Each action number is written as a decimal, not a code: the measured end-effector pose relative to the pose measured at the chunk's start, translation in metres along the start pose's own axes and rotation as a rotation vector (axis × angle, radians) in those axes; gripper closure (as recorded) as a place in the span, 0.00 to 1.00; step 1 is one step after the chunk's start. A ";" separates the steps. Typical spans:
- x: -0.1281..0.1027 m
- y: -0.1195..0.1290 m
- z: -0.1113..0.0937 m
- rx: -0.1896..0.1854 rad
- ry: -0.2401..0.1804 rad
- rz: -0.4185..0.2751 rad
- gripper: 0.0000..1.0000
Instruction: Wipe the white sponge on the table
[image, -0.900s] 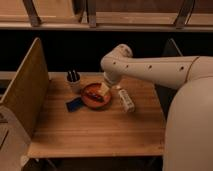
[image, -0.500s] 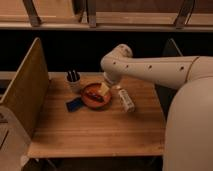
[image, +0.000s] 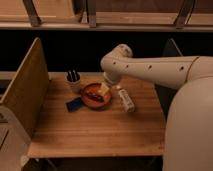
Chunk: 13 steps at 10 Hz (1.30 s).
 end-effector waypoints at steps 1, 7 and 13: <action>0.000 0.000 0.000 0.000 0.000 0.000 0.20; 0.000 0.000 0.000 0.000 0.000 0.000 0.20; -0.029 0.082 -0.011 -0.124 -0.042 -0.171 0.20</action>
